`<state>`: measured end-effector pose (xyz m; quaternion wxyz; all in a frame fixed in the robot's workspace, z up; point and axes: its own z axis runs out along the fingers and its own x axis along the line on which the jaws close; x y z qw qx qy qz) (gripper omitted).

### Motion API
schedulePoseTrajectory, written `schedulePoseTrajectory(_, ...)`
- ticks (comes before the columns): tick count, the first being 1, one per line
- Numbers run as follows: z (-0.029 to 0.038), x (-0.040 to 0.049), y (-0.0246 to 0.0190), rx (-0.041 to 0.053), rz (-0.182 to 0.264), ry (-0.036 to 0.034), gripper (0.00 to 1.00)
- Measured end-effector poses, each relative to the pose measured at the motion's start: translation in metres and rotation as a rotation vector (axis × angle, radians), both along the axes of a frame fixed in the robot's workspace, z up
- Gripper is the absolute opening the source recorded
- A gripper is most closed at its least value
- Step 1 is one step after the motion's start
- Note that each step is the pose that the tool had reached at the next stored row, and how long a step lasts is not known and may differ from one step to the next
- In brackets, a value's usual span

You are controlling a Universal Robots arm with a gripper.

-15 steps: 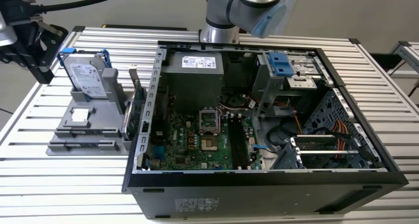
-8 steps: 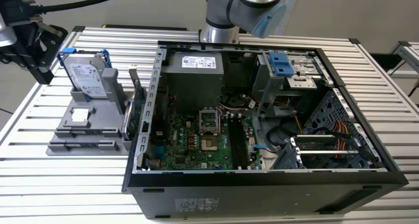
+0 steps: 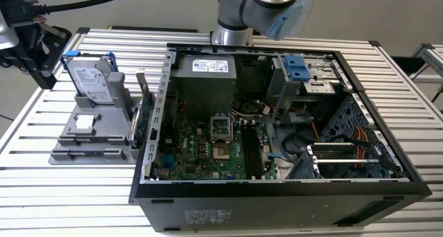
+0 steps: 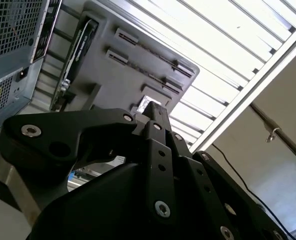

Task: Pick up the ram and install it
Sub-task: 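Reach for the ram, then pick up the ram and move it above insertion slot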

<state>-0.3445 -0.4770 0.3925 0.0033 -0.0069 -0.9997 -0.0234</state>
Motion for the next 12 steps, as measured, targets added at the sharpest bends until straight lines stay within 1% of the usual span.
schedulePoseTrajectory(3, -0.0001, 0.0000, 0.0000, 0.0001, 0.016, -0.0001, 0.00)
schedulePoseTrajectory(12, -0.0001, -0.0001, 0.0000, 0.0001, 0.083, -0.0001, 0.00)
